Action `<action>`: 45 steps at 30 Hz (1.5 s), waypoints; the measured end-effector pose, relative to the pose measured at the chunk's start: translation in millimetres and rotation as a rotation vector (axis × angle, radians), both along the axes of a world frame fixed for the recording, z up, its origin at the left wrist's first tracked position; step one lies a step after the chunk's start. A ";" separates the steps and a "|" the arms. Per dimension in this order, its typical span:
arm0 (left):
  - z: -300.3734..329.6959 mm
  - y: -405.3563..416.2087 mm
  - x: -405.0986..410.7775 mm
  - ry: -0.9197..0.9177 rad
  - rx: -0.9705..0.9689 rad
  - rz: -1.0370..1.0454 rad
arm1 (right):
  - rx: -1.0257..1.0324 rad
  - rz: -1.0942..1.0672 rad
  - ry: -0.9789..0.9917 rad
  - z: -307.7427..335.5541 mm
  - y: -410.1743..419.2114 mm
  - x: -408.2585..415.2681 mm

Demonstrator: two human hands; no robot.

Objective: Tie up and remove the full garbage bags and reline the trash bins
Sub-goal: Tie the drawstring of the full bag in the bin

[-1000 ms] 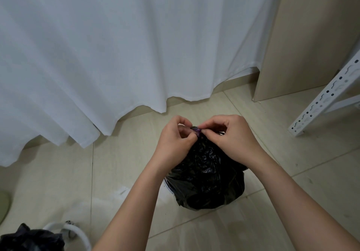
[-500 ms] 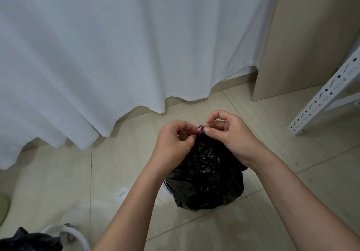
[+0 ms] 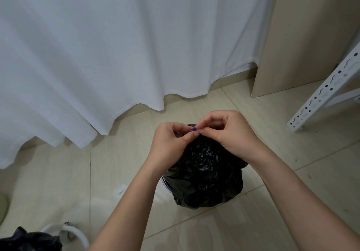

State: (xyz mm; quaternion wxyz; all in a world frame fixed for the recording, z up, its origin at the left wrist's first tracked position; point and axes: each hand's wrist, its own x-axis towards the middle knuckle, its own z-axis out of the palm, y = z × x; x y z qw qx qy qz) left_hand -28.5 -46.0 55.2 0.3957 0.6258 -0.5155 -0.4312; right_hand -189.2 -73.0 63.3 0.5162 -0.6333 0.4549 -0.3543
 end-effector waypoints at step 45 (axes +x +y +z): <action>-54.8 30.1 63.7 -0.050 0.454 -0.322 | 0.497 0.088 0.360 -49.3 29.1 -87.7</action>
